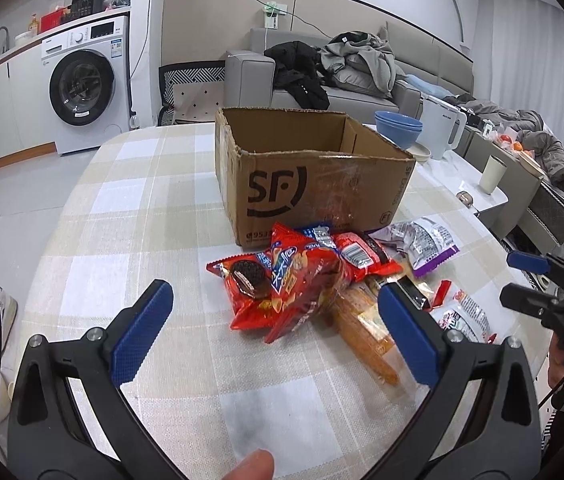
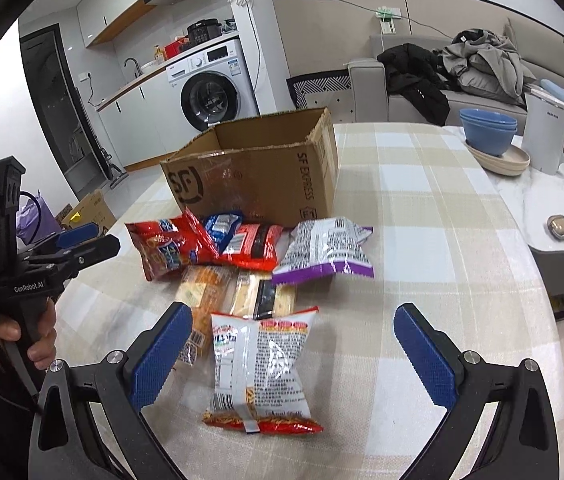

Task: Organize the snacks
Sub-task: 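Withdraw both tools from the box back toward the remaining snacks, then grasp the white noodle snack bag with the right gripper while the left grasps the red biscuit pack, then lift the red biscuit pack and white noodle bag and carry them over the box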

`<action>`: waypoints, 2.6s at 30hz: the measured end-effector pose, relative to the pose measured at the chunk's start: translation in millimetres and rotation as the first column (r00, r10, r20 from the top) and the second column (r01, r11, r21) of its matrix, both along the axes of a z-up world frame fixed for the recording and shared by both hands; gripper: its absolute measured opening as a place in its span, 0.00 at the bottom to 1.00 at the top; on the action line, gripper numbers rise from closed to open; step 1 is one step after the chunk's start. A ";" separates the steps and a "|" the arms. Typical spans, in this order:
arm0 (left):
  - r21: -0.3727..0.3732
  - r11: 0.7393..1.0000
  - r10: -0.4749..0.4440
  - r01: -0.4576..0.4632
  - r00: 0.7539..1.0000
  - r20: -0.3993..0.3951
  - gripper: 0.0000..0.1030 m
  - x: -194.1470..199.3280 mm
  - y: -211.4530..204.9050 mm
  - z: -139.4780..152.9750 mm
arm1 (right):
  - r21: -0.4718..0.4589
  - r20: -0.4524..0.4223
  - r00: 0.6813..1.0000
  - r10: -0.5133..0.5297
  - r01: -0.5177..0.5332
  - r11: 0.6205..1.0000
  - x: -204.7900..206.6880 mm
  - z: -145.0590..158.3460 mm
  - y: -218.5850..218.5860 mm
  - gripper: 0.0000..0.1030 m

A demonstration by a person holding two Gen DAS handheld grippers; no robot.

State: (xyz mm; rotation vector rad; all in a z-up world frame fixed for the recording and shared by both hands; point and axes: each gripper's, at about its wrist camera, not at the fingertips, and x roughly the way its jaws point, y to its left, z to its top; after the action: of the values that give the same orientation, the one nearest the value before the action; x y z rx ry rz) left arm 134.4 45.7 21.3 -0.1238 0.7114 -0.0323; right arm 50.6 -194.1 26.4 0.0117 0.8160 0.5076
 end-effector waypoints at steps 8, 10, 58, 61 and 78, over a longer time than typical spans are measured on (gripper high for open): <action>0.015 1.000 -0.015 0.015 0.999 -0.029 0.99 4.0 -6.4 -12.4 | -0.036 -0.058 0.998 0.009 -0.011 0.999 -3.5 -17.8 2.7 1.00; 0.015 1.000 -0.017 0.018 0.999 -0.036 0.99 4.6 -7.6 -16.2 | -0.047 -0.070 0.997 0.013 -0.017 0.999 -2.8 -22.3 4.6 1.00; 0.008 0.998 -0.064 0.065 0.995 -0.074 0.90 33.7 -16.2 -41.3 | -0.011 0.005 0.993 0.114 -0.114 0.993 -13.5 -24.1 22.0 0.48; 0.016 0.997 -0.080 0.082 0.994 -0.080 0.81 42.6 -21.6 -42.2 | 0.013 0.017 0.994 0.107 -0.107 0.994 -12.2 -22.4 18.6 0.48; -0.048 0.993 -0.110 0.105 0.986 -0.124 0.46 83.0 -28.9 -66.5 | 0.044 0.000 0.996 0.094 -0.094 0.995 -5.4 -28.6 11.0 0.48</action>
State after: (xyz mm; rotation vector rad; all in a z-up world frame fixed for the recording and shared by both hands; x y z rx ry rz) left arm 217.3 16.8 -45.2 -0.1281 0.8442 -0.1439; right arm 45.2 -183.1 -2.2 0.0142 0.8104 0.6146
